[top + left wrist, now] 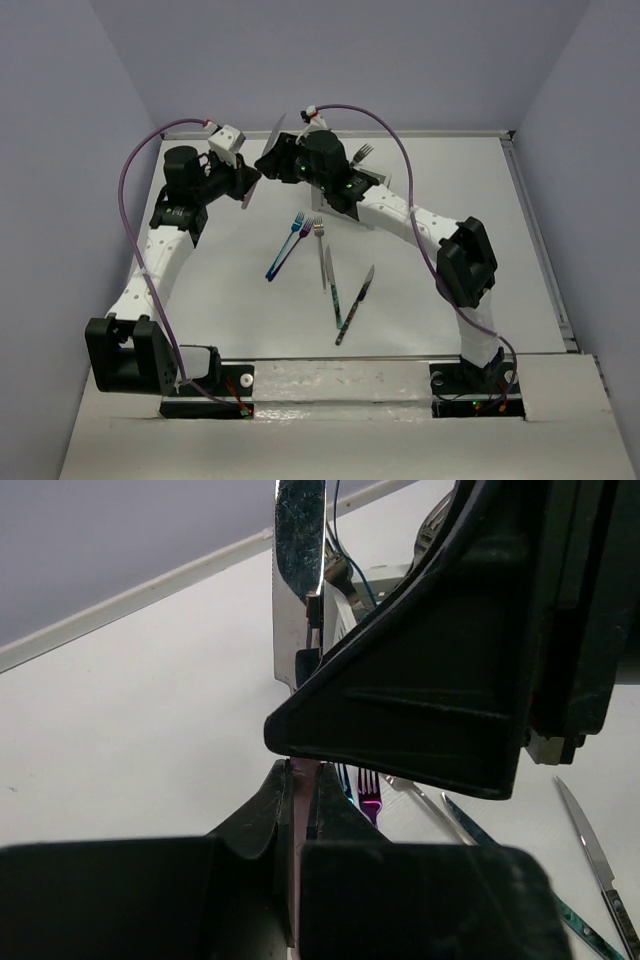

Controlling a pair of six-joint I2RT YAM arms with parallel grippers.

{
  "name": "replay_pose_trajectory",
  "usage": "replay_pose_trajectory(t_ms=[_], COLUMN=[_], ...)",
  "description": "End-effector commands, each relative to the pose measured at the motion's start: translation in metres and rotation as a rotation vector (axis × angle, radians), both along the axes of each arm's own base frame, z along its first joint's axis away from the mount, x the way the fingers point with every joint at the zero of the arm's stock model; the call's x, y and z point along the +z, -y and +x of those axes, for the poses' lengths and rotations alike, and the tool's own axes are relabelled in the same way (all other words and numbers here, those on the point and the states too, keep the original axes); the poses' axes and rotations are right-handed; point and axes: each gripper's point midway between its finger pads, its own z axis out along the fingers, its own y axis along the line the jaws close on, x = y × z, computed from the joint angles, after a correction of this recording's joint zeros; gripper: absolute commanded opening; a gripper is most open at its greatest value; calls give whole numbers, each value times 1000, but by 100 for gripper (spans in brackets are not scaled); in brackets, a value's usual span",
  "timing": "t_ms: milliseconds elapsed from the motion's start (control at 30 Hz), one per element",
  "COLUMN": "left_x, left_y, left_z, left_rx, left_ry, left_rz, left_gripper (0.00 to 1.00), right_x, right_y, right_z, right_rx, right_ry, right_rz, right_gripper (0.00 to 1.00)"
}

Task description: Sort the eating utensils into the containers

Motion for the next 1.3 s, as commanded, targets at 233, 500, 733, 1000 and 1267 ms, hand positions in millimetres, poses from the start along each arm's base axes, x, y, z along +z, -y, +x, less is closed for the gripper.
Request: replay_pose_trajectory(t_ms=[233,500,733,1000,1267], left_x=[20,-2,-58,-102,-121], left_y=[9,-9,-28,-38,-41], left_z=[1,1,-4,-7,-12], left_rx=[-41,14,57,66,64], left_ry=[88,56,-18,-75,-91], left_rz=[-4,123,241,313,333], left_gripper=[0,99,99,99,99], right_x=[31,28,39,-7,-33], right_y=[-37,51,214,267,276], right_z=[-17,8,46,74,89], right_rx=[202,-59,-485,-716,-773], right_ry=[70,192,198,148,138], right_rz=[83,-105,-189,-272,-333], right_gripper=[0,0,0,0,0])
